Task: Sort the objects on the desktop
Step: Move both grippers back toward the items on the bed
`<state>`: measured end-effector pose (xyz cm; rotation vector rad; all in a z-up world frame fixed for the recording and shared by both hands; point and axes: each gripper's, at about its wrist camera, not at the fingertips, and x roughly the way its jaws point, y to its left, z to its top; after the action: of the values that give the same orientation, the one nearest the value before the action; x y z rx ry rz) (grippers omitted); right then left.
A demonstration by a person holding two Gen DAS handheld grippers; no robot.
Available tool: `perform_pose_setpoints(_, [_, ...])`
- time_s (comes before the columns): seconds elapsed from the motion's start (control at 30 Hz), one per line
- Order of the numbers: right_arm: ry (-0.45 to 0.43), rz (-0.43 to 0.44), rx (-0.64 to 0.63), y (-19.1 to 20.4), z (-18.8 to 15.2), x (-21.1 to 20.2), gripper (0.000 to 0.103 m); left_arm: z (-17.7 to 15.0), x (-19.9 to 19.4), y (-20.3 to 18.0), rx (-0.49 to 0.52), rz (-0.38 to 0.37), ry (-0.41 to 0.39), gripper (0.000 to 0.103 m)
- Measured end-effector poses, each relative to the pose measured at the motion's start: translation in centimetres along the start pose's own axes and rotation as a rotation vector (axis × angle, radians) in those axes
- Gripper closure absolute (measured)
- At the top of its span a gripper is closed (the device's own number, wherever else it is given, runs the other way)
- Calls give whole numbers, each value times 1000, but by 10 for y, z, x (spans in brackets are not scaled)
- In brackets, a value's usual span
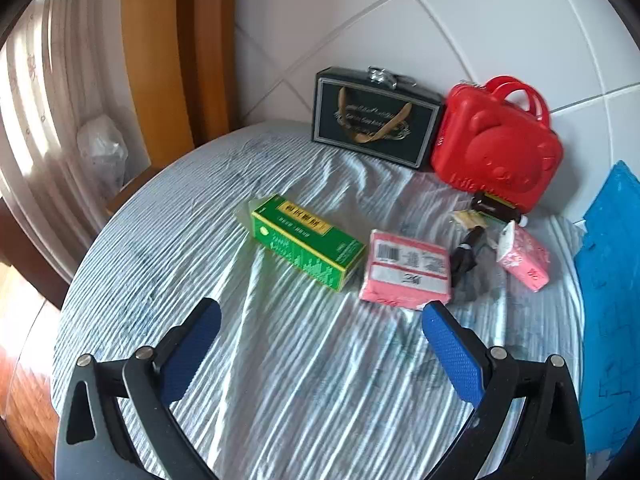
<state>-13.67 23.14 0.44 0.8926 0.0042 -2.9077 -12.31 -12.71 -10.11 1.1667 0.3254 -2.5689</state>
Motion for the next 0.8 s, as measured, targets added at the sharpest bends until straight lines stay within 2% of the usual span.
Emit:
perform_pose_setpoints(0.07, [48, -7, 9, -1, -6, 26, 0, -1, 25, 11, -25, 29, 47, 1])
perform_pose_setpoints(0.2, [146, 2, 8, 2, -18, 77, 0, 3, 65, 20, -60, 42, 110, 1])
perform_pose_setpoints(0.5, [308, 41, -42, 20, -38, 168, 0, 27, 167, -22, 32, 61, 196, 1])
perform_pose_setpoints(0.63, [360, 60, -55, 33, -44, 195, 0, 24, 187, 4, 15, 142, 219, 1])
perform_pose_setpoints(0.8, [413, 136, -91, 67, -57, 221, 0, 6, 191, 88, -60, 372, 286, 1])
